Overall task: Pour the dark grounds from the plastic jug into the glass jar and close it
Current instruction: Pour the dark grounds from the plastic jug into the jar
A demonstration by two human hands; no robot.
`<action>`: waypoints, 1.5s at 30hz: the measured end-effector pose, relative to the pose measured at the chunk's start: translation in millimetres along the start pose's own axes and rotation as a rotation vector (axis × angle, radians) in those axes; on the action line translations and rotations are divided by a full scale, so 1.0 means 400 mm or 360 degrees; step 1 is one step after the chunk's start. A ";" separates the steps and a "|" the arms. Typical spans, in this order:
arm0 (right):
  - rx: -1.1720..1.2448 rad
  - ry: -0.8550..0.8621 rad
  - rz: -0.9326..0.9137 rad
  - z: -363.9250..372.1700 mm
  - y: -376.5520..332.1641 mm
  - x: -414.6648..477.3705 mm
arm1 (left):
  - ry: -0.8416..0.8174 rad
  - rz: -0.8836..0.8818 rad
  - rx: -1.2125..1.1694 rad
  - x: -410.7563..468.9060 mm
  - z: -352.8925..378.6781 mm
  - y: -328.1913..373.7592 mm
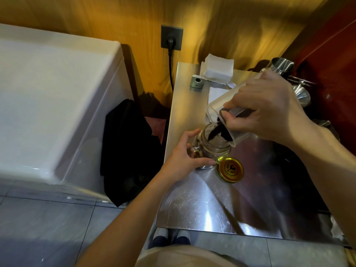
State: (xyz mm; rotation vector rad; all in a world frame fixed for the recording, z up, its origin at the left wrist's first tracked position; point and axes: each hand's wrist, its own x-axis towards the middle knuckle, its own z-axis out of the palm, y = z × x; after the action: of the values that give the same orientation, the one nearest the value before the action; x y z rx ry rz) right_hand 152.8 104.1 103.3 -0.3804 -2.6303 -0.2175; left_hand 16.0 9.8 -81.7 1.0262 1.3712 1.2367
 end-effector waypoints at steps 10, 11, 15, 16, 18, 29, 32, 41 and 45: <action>-0.0030 0.0019 -0.0050 0.004 -0.001 -0.005 | 0.0009 -0.0024 0.0013 -0.001 0.001 0.004; -0.0041 0.0014 -0.0050 0.005 -0.002 -0.004 | 0.0013 -0.0016 0.0012 -0.002 0.001 0.005; -0.0002 0.0020 -0.0021 -0.001 -0.002 -0.004 | 0.0061 -0.0014 0.0044 -0.004 0.006 0.009; 0.0002 0.0019 -0.0021 -0.002 -0.002 -0.005 | 0.0060 -0.0011 0.0044 -0.004 0.006 0.009; 0.0003 -0.0002 -0.0020 -0.001 -0.006 -0.006 | 0.0046 -0.0007 0.0051 -0.005 0.005 0.008; 0.0025 0.0058 -0.0071 0.004 0.005 -0.010 | 0.0052 -0.0034 0.0036 -0.006 0.006 0.015; 0.0029 0.0060 -0.0077 0.003 0.008 -0.004 | 0.0035 -0.0027 0.0024 -0.007 0.005 0.016; -0.0005 0.0022 -0.0190 0.003 0.006 0.001 | 0.0013 -0.0016 0.0006 -0.003 0.004 0.010; -0.0003 0.0024 -0.0179 0.006 0.006 -0.001 | 0.0023 -0.0008 0.0014 -0.001 0.003 0.007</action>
State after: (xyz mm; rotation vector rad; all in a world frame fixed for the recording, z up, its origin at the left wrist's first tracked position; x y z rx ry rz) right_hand 152.8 106.8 101.3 -0.2305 -2.6395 -0.2583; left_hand 17.0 9.8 -78.6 1.0212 1.3905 1.2379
